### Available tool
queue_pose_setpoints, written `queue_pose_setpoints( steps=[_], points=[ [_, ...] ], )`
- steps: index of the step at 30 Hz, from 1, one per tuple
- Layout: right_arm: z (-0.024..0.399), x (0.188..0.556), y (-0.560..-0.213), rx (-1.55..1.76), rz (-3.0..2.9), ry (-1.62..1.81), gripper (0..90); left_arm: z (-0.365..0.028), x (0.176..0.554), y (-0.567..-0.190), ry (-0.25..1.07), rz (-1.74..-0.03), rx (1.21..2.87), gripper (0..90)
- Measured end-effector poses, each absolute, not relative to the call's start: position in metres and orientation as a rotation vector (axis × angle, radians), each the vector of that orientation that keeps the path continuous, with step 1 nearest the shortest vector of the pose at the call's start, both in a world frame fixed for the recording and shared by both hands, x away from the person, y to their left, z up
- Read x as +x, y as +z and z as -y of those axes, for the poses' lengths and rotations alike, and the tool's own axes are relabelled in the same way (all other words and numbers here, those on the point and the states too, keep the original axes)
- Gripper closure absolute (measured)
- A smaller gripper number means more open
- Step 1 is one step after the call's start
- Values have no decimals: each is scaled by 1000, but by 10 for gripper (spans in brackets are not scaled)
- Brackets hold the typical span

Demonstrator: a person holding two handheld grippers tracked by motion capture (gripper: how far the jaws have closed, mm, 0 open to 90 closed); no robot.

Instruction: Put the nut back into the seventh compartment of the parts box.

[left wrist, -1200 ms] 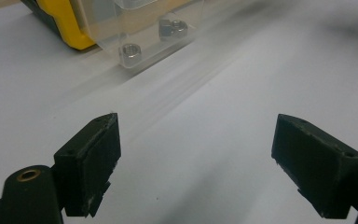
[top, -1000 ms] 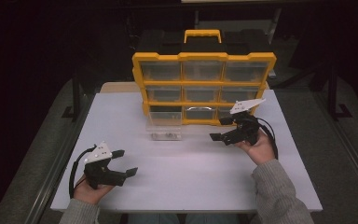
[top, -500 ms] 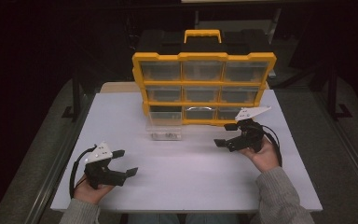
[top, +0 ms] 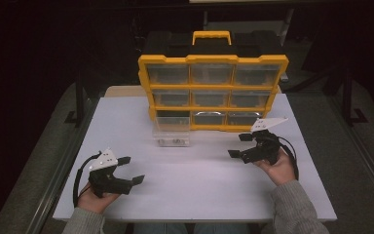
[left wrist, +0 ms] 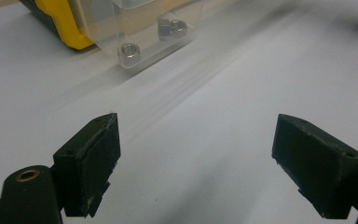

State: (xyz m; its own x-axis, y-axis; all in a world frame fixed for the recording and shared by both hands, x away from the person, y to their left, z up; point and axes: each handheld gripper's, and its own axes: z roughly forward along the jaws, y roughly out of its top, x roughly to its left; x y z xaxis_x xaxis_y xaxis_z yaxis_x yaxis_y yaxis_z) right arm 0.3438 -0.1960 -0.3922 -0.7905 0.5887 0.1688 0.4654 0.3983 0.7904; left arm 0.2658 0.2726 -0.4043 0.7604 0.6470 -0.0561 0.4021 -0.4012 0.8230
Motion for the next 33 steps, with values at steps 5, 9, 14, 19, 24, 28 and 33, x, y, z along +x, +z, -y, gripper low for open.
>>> queue_pose_setpoints(
  steps=[5, 9, 14, 19, 24, 28, 33],
  points=[
    [199, 340, -396, 959, -2506, 1345, 175, -273, 266, -405, 336, -794, 2043, 152],
    [202, 338, -399, 969, -2501, 1340, 175, -273, 266, -406, 336, -793, 2044, 151],
    [208, 334, -403, 990, -2490, 1345, 170, -274, 266, -407, 337, -789, 2048, 151],
    [215, 331, -406, 1007, -2476, 1348, 168, -275, 267, -408, 337, -788, 2053, 152],
    [219, 328, -409, 1018, -2471, 1349, 159, -275, 267, -410, 335, -791, 2049, 151],
    [223, 324, -413, 1031, -2463, 1346, 158, -275, 267, -413, 322, -803, 2051, 152],
    [228, 319, -418, 1046, -2460, 1343, 159, -276, 267, -415, 323, -793, 2063, 152]
  ],
)
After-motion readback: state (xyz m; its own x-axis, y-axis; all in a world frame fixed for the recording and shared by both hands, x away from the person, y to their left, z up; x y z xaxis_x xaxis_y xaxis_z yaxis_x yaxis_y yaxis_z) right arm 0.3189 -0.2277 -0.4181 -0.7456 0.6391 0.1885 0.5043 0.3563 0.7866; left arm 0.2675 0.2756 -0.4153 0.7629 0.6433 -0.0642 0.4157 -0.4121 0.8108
